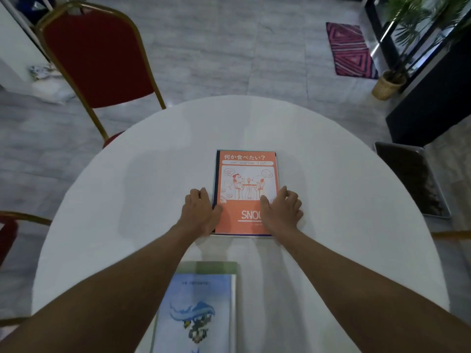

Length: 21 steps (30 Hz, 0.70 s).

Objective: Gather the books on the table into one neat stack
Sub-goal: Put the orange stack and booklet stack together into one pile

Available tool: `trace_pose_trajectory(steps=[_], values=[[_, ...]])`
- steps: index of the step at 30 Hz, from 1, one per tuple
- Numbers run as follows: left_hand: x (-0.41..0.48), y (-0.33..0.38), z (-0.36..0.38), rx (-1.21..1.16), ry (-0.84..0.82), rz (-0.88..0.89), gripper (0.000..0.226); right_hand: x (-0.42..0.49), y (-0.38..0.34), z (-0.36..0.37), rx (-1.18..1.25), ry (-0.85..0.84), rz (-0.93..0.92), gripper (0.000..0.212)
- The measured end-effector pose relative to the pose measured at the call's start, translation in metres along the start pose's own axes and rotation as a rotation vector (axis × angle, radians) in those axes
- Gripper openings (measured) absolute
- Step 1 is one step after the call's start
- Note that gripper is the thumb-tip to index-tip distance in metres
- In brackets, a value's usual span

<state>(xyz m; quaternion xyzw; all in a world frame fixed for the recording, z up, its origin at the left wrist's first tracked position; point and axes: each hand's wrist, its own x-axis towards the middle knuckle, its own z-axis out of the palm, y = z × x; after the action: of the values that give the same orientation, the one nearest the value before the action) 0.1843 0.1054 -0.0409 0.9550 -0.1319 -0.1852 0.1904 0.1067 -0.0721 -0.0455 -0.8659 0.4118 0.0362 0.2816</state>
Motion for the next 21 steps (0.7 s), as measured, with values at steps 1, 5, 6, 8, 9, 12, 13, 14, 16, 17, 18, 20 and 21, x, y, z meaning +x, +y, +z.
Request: trace_pose_trajectory(steps=[1,5,6,8,9,12,13,14,16,17,18,20,21], values=[[-0.010,-0.004,-0.004,0.012,0.007,-0.003,0.055,-0.011,0.003,0.000,0.009,0.013,-0.028,0.058],[-0.058,-0.028,-0.012,0.013,0.050,-0.065,0.056,-0.060,0.017,0.007,0.025,-0.041,-0.118,0.057],[-0.072,-0.035,-0.012,0.012,0.062,-0.089,0.056,-0.073,0.021,0.010,0.028,-0.060,-0.122,0.057],[-0.101,-0.049,-0.010,0.009,0.070,-0.128,0.054,-0.099,0.029,0.016,0.051,-0.113,-0.114,0.057],[-0.115,-0.056,-0.007,0.003,0.072,-0.151,0.054,-0.111,0.033,0.018,0.064,-0.145,-0.108,0.060],[-0.156,-0.073,0.002,-0.017,0.049,-0.244,0.054,-0.146,0.044,0.025,0.088,-0.226,-0.106,0.067],[-0.168,-0.078,0.006,-0.032,0.033,-0.254,0.055,-0.157,0.047,0.028,0.095,-0.242,-0.112,0.067],[-0.179,-0.084,0.010,-0.047,0.012,-0.263,0.056,-0.168,0.050,0.030,0.102,-0.259,-0.114,0.069],[-0.199,-0.092,0.018,-0.061,-0.027,-0.296,0.058,-0.187,0.055,0.032,0.093,-0.300,-0.107,0.075],[-0.208,-0.094,0.022,-0.060,-0.040,-0.306,0.057,-0.196,0.058,0.033,0.078,-0.320,-0.102,0.079],[-0.216,-0.096,0.027,-0.072,-0.043,-0.312,0.057,-0.204,0.060,0.034,0.061,-0.338,-0.098,0.084],[-0.231,-0.097,0.033,-0.152,-0.014,-0.317,0.053,-0.216,0.063,0.035,0.039,-0.374,-0.093,0.086],[-0.236,-0.096,0.036,-0.180,0.005,-0.315,0.052,-0.220,0.062,0.036,0.032,-0.397,-0.086,0.086]])
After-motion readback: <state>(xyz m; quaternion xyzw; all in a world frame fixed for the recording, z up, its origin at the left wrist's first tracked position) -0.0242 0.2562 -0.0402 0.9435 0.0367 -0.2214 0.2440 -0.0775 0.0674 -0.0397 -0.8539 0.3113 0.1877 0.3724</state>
